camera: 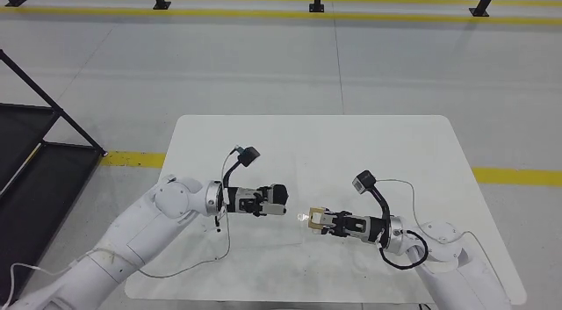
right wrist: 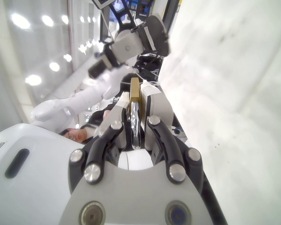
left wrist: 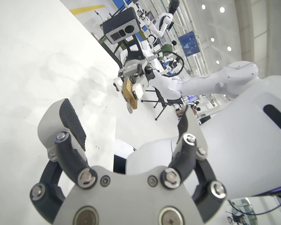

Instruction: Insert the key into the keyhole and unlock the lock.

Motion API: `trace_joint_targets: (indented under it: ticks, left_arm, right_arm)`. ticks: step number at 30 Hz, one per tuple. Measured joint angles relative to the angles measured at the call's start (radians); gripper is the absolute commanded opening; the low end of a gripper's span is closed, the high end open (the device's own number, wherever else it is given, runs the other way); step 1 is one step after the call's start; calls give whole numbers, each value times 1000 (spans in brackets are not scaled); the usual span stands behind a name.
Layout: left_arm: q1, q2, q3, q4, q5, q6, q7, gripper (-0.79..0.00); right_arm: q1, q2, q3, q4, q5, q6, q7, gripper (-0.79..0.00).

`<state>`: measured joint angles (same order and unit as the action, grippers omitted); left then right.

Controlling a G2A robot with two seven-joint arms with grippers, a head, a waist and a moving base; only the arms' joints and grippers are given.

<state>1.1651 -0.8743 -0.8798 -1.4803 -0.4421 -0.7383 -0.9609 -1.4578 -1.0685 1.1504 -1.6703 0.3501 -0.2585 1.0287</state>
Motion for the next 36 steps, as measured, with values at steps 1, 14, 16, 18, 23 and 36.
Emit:
trace_joint_targets:
  ticks: [1, 14, 16, 18, 23, 36]
  left_arm:
    - [0, -1, 3, -1, -16, 8, -11, 0]
    - [20, -4, 12, -22, -17, 39, -13, 0]
    - [38, -7, 17, -45, -26, 38, -1, 0]
    - [46, -9, 19, -52, -37, 37, -6, 0]
    - [42, -16, 26, -51, -34, 44, -17, 0]
    - [42, -29, 19, -32, -1, 26, -6, -486]
  right_arm:
    - [0, 0, 0, 0, 0, 0, 0, -785]
    - [0, 0, 0, 0, 0, 0, 0, -785]
    - [0, 0, 0, 0, 0, 0, 0, -785]
    - [0, 0, 0, 0, 0, 0, 0, -785]
    - [0, 0, 0, 0, 0, 0, 0, -785]
    - [0, 0, 0, 0, 0, 0, 0, -785]
